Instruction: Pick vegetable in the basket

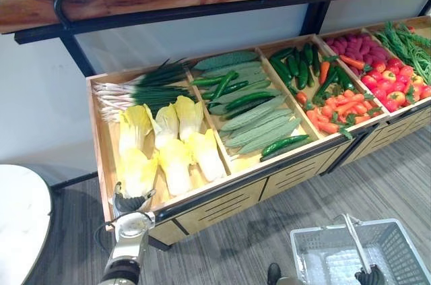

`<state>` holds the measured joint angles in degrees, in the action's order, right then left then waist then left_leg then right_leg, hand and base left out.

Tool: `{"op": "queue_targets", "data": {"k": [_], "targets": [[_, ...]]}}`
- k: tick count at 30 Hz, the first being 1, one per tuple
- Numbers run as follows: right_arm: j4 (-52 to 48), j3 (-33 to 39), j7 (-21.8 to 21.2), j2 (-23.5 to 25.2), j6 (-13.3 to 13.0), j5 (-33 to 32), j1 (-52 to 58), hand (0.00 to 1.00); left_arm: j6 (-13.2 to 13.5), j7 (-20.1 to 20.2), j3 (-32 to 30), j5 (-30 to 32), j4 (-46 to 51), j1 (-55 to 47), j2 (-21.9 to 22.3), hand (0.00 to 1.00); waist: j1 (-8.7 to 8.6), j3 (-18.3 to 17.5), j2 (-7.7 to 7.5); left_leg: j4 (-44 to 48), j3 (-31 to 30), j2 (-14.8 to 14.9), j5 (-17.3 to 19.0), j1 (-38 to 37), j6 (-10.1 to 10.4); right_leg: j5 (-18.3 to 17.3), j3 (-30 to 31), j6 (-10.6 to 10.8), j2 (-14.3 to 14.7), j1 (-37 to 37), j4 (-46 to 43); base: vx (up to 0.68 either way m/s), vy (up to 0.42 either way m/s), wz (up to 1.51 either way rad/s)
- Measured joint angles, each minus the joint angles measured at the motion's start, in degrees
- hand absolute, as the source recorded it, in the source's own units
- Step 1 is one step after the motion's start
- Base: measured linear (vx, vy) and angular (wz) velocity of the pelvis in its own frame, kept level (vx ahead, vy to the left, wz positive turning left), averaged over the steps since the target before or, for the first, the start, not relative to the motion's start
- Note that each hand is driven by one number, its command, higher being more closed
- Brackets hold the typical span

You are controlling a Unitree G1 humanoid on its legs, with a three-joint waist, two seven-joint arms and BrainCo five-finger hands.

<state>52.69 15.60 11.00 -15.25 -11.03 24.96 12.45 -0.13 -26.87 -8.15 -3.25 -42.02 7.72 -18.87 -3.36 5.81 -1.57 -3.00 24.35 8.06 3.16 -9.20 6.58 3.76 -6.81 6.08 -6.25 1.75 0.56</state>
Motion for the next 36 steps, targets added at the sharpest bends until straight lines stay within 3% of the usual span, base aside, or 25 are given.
{"op": "queue_targets", "data": {"k": [7,8,19,29,31,32,34,35,36], "targets": [[0.0,-0.99,0.32,-0.35,-1.17,-0.12,-1.25,1.0,-2.58,0.3,1.22,2.42,-6.25,4.48,-2.96,0.0,-1.1,2.65,0.07,2.37,0.32,0.55,0.89,1.3,0.05,-0.04,0.55,-0.04,0.02,1.26,-0.82,-0.01,-0.015,-0.03],[0.0,-1.25,0.38,-0.54,-1.29,-0.13,-1.57,1.0,-3.19,0.36,1.22,2.67,-6.93,5.34,-3.32,1.0,-1.13,3.44,0.23,2.52,0.34,0.66,0.89,1.27,0.05,-0.03,0.58,-0.04,0.1,1.24,-0.9,0.0,-0.034,-0.04],[0.04,-5.2,0.53,-4.05,-1.9,-0.23,-5.79,1.0,-8.73,1.12,3.07,13.73,-12.93,12.55,-6.46,1.0,-1.24,6.42,2.34,4.31,1.18,1.71,1.29,4.81,0.46,0.21,1.28,-0.54,0.9,5.03,-1.88,0.0,-0.021,-0.04],[0.16,-7.13,0.04,-4.34,-4.21,-0.23,-7.47,1.0,-8.98,-0.44,5.76,16.05,-15.35,13.73,-7.17,1.0,-1.32,6.8,2.28,4.83,1.41,1.74,1.53,4.84,0.53,0.23,1.66,-0.52,0.87,4.93,-1.54,-0.01,-0.004,-0.01],[0.84,-7.11,0.04,-4.37,-4.21,-0.23,-7.72,1.0,-7.85,-2.04,5.67,10.27,-15.27,13.72,-6.62,1.0,-1.37,6.8,2.29,4.82,1.12,1.68,1.53,4.8,0.52,0.25,1.26,-0.49,0.76,4.66,-1.39,0.01,-0.008,0.12],[1.98,-7.05,0.16,-4.33,-4.21,-0.23,-7.72,1.0,-4.72,-5.12,4.88,2.75,-14.94,13.37,-4.8,1.0,-1.37,6.79,2.29,4.74,0.12,1.6,1.51,4.61,0.51,0.28,0.49,-0.45,0.6,3.65,-0.88,0.02,-0.006,0.21],[2.33,-7.0,0.51,-4.01,-4.13,-0.21,-7.58,1.0,-1.41,-7.8,2.35,-4.15,-13.06,11.94,-2.08,1.0,-1.33,6.82,2.24,4.39,-0.17,1.56,1.51,3.84,0.5,0.34,0.15,-0.35,0.61,2.74,-0.6,0.03,-0.002,0.17],[2.3,-7.0,0.98,-3.59,-4.12,-0.17,-7.44,1.0,2.01,-10.77,0.22,-7.91,-10.27,10.18,0.67,1.0,-1.3,6.82,2.19,4.21,-0.55,1.49,1.51,3.52,0.5,0.34,-0.29,-0.34,0.5,2.16,-0.49,0.03,0.002,0.13],[2.28,-6.9,1.19,-3.36,-4.07,-0.17,-7.24,1.0,3.5,-12.01,-0.48,-8.76,-8.71,9.35,2.03,1.0,-1.28,6.82,2.16,4.15,-0.87,1.43,1.5,3.48,0.5,0.34,-0.53,-0.34,0.44,1.9,-0.37,0.03,0.0,0.17]]}}
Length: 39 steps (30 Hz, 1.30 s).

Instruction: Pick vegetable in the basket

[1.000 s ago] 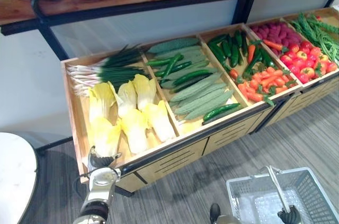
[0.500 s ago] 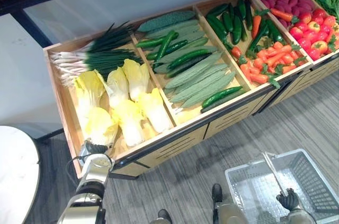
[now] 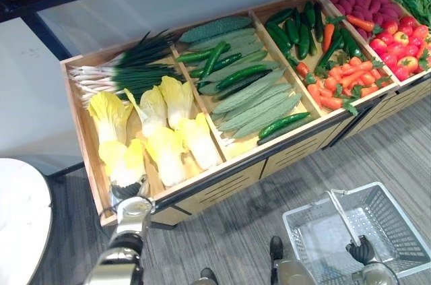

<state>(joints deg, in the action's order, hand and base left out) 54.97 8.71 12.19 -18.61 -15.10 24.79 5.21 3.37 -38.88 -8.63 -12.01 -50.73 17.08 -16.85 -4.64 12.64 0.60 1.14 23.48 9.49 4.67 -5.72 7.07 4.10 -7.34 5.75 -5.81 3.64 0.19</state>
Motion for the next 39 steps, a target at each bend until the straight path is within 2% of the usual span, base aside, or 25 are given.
{"op": "queue_targets", "data": {"k": [1,3,8,13,18,21,24,26,27,29,30,32,34,39], "targets": [[-0.04,0.28,0.4,0.61,0.16,0.04,0.27,1.0,3.37,-1.88,-0.51,-1.44,4.03,-1.94,2.02,1.0,0.07,-0.03,-0.08,-0.04,-0.58,-0.07,-0.01,0.01,-0.01,0.0,-0.32,0.0,-0.07,-0.22,0.1,0.02,-0.001,0.12],[-0.09,0.89,1.14,1.7,0.67,0.1,0.65,1.0,7.05,-4.28,-0.87,-3.19,9.28,-4.22,4.5,1.0,0.19,-0.05,-0.11,-0.06,-0.93,-0.13,-0.02,-0.08,-0.03,0.0,-0.79,0.0,-0.16,-0.7,0.33,0.02,-0.006,0.13],[-0.2,3.59,1.4,4.07,2.02,0.16,1.92,1.0,12.33,-8.19,-3.17,-5.9,19.0,-8.71,8.62,1.0,0.37,-0.57,-0.47,-0.1,-2.42,-0.13,-0.06,-0.59,-0.09,0.0,-1.9,-0.01,-0.22,-2.12,0.73,0.0,-0.012,0.12],[-0.31,4.38,2.02,5.35,2.63,0.23,4.14,1.0,13.0,-12.23,-4.89,-5.88,25.66,-10.23,9.99,1.0,0.32,-2.68,-0.83,-0.08,-3.24,-0.17,-0.12,-0.93,-0.18,0.0,-2.44,-0.02,-0.33,-2.84,0.75,-0.03,-0.016,0.06],[-1.35,4.3,2.36,5.77,2.74,1.78,5.87,1.0,13.54,-11.64,-4.94,-5.71,35.17,-10.2,9.81,1.0,0.23,-4.98,-1.45,-0.29,-3.26,-0.31,-0.24,-1.14,-0.35,0.01,-2.31,-0.02,-0.43,-2.9,0.73,-0.01,-0.005,0.0],[-2.8,4.29,2.55,5.66,2.81,2.58,6.63,1.0,13.4,-6.83,-2.6,-4.33,40.1,-10.2,8.82,1.0,0.25,-5.52,-1.49,-0.99,-2.49,-0.49,-0.42,-1.69,-0.53,0.09,-1.62,-0.04,-0.42,-2.73,0.72,-0.01,-0.006,-0.11],[-4.2,4.52,2.73,4.13,2.28,4.03,6.51,1.0,12.13,3.04,4.47,1.58,45.16,-10.08,2.8,1.0,0.16,-5.79,-1.37,-1.54,-0.34,-0.65,-0.33,-2.81,-0.46,0.45,0.42,-0.02,-0.2,-2.28,0.7,-0.01,0.0,-0.31],[-5.98,4.59,2.67,2.5,1.47,4.05,6.12,1.0,11.92,8.84,7.84,3.03,47.19,-9.51,-0.01,1.0,0.06,-6.09,-1.26,-1.95,1.31,-0.9,-0.29,-3.02,-0.46,0.9,1.95,-0.07,-0.1,-1.35,0.71,-0.01,0.008,-0.51],[-7.76,5.11,2.09,0.63,0.42,4.39,5.9,1.0,11.4,13.79,11.1,4.43,48.45,-8.31,-2.2,1.0,0.11,-6.1,-1.25,-2.31,3.06,-0.97,-0.18,-3.3,-0.39,1.38,3.77,0.14,0.12,-0.78,0.79,-0.03,0.004,-0.56],[-10.28,5.61,0.72,-1.44,-0.36,4.55,5.56,1.0,11.38,19.04,13.81,4.46,49.16,-7.75,-3.85,1.0,-0.1,-6.16,-1.14,-2.86,4.63,-0.99,0.04,-4.36,-0.24,1.54,5.21,0.31,0.38,-0.82,0.87,-0.04,-0.002,-0.54],[-12.67,5.73,-0.98,-3.3,-0.97,4.54,5.36,1.0,11.4,22.9,15.79,4.59,50.27,-7.75,-4.96,1.0,-0.15,-6.18,-1.12,-2.91,6.25,-1.01,0.42,-5.32,-0.15,1.7,6.75,0.44,0.68,-0.79,0.87,-0.01,0.008,-0.6],[-16.13,5.63,-3.91,-5.75,-2.09,4.48,4.62,1.0,12.45,29.47,18.02,4.44,51.6,-7.76,-6.4,1.0,-0.36,-6.16,-1.16,-2.76,8.15,-1.02,0.91,-6.17,-0.09,1.96,8.53,0.5,0.95,-0.68,0.9,-0.01,0.008,-0.56],[-20.92,3.44,-8.06,-8.75,-2.85,4.47,2.87,1.0,14.79,36.34,20.59,4.38,52.37,-7.89,-8.59,1.0,-1.11,-6.16,-1.23,-1.82,10.63,-1.0,1.97,-6.84,0.09,2.38,10.96,0.65,1.69,-0.22,0.98,-0.03,-0.021,-0.52],[-25.67,-0.89,-14.8,-12.38,-4.81,4.46,-1.1,1.0,18.94,48.27,27.71,4.26,52.65,-7.62,-12.46,1.0,-1.68,-6.17,-1.2,-0.19,15.2,-1.03,3.67,-8.47,0.34,3.61,15.11,0.94,2.15,0.04,1.9,-0.03,-0.009,-0.48]]}}
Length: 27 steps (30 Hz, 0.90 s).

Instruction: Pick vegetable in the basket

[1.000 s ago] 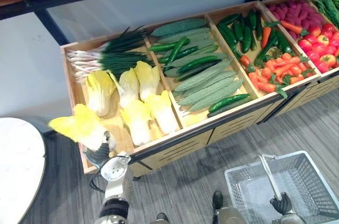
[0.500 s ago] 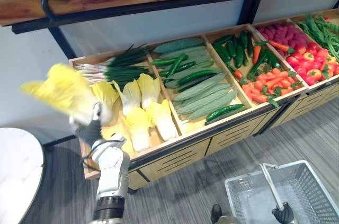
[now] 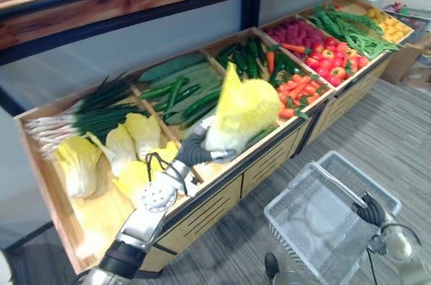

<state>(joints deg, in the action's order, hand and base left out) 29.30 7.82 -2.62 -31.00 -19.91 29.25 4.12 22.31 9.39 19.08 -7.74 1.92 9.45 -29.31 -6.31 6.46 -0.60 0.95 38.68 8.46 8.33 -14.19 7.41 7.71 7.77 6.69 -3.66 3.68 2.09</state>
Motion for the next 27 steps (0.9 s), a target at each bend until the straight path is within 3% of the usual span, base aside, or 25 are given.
{"op": "queue_targets", "data": {"k": [5,8,13,22,27], "targets": [[-6.81,-4.0,-3.03,-4.61,-0.96,-0.05,-2.01,1.0,2.11,7.43,13.19,0.09,1.82,3.03,-3.33,1.0,-1.55,-0.09,0.2,1.79,3.92,0.16,1.93,-1.22,0.36,0.34,3.03,0.36,0.58,-0.02,-0.02,-0.04,-0.007,-0.36],[-10.13,-5.29,-4.81,-6.63,-2.03,-0.45,-2.55,1.0,3.35,8.72,18.71,0.11,1.84,7.11,-3.67,1.0,-2.17,-0.16,0.33,3.14,6.3,0.49,2.96,-1.91,0.5,0.5,4.43,0.62,0.97,0.0,-0.07,-0.03,-0.011,-0.34],[-16.63,-8.29,-9.18,-8.47,-4.77,-3.19,-2.81,1.0,4.9,10.92,28.38,0.1,1.97,12.8,-3.72,1.0,-4.27,-1.14,1.92,5.36,8.4,1.51,4.39,-1.97,1.1,0.56,5.9,0.71,1.9,0.39,-0.34,-0.01,-0.022,-0.19],[-17.9,-11.12,-13.9,-11.13,-7.11,-5.62,-4.47,1.0,4.95,11.62,37.51,0.16,1.11,15.54,-2.78,1.0,-4.69,-1.91,3.14,8.43,12.27,3.29,6.05,-1.81,2.14,-0.55,7.71,-0.33,3.58,3.26,-3.1,-0.02,-0.056,-0.2],[-17.9,-13.32,-16.85,-13.42,-7.31,-5.62,-5.5,1.0,4.14,12.33,40.75,1.98,-3.46,15.59,-1.7,1.0,-6.16,-2.12,3.39,8.64,13.13,3.25,6.21,-1.84,2.38,-0.67,7.55,-0.37,3.56,4.01,-3.54,-0.02,-0.029,-0.09]]}}
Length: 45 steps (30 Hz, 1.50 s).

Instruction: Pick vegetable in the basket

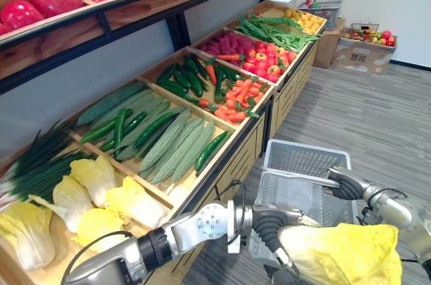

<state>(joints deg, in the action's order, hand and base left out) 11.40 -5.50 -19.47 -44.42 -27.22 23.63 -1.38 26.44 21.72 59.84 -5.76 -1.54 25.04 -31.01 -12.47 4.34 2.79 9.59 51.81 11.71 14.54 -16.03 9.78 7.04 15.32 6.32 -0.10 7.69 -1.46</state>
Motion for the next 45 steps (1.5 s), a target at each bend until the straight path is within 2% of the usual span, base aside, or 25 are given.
{"op": "queue_targets", "data": {"k": [9,15,18,23,24,30,31,37,45], "targets": [[0.0,-2.36,-2.79,-0.1,-1.89,-1.59,-2.87,1.0,-3.57,-0.28,2.85,6.61,-10.94,-0.06,3.88,1.0,-1.17,-1.04,-0.23,0.61,1.55,0.24,0.12,-0.18,0.1,-0.23,0.09,-0.56,0.49,1.17,-0.91,0.0,-0.009,-0.06],[0.0,-2.47,-3.65,-0.1,-2.34,-2.36,-2.99,1.0,-4.74,-3.47,2.66,9.76,-17.33,-0.15,7.51,1.0,-1.46,-1.16,-0.35,0.49,2.6,0.13,0.13,-0.64,0.11,-1.07,0.34,-0.57,0.81,1.95,-2.5,0.0,-0.014,-0.06],[0.0,-2.47,-4.69,-0.08,-2.38,-2.36,-3.2,1.0,-6.53,-5.41,1.81,12.81,-20.79,-0.16,10.21,1.0,-1.62,-1.17,-0.35,0.4,2.73,0.01,0.12,-0.69,0.11,-1.15,0.42,-0.63,0.85,2.13,-2.72,0.0,-0.015,-0.04],[0.0,-2.48,-6.13,0.11,-3.26,-2.36,-3.65,1.0,-7.28,-8.52,-1.06,16.45,-25.68,-0.21,13.33,1.0,-1.72,-1.17,-0.36,-0.28,2.88,-0.23,0.11,-1.06,0.12,-1.13,0.87,-0.63,0.98,2.11,-2.88,-0.01,-0.014,-0.04],[0.0,-2.47,-6.2,0.35,-3.28,-2.36,-3.8,1.0,-8.23,-9.27,-1.88,17.65,-26.63,-0.22,14.33,1.0,-1.77,-1.16,-0.38,-0.39,2.91,-0.33,0.11,-1.08,0.12,-1.13,0.96,-0.62,0.98,2.14,-2.89,-0.01,-0.016,-0.03],[0.0,-2.54,-7.35,1.83,-3.26,-2.36,-5.32,1.0,-10.89,-11.04,-4.25,20.66,-32.01,-0.74,17.61,1.0,-2.28,-1.15,-0.4,-0.54,3.33,-0.72,0.09,-1.14,0.09,-0.64,1.73,0.08,1.07,2.25,-2.92,0.0,-0.007,-0.05],[0.0,-2.98,-7.5,2.17,-3.26,-2.35,-5.87,1.0,-10.94,-11.92,-4.62,21.34,-32.61,-0.79,17.99,0.0,-2.51,-1.13,-0.42,-0.58,3.46,-0.87,0.09,-1.14,0.08,-0.6,1.9,0.13,1.06,2.33,-2.93,0.0,-0.005,-0.07],[0.1,-4.0,-7.63,3.93,-3.2,-2.35,-6.92,1.0,-14.14,-16.77,-8.32,25.07,-36.3,-0.92,20.73,0.0,-3.2,-1.1,-0.59,-1.48,4.18,-1.82,0.01,-1.14,-0.02,-0.34,2.94,0.53,0.95,2.97,-3.1,-0.01,-0.01,-0.08],[1.01,-4.05,-8.14,4.96,-2.87,-2.26,-6.95,1.0,-15.38,-19.27,-9.82,27.34,-37.86,-1.23,22.06,0.0,-3.23,-1.04,-1.66,-1.6,4.09,-2.24,-0.04,-1.12,-0.11,-0.08,3.26,0.87,0.64,2.99,-3.09,0.0,0.0,0.0]]}}
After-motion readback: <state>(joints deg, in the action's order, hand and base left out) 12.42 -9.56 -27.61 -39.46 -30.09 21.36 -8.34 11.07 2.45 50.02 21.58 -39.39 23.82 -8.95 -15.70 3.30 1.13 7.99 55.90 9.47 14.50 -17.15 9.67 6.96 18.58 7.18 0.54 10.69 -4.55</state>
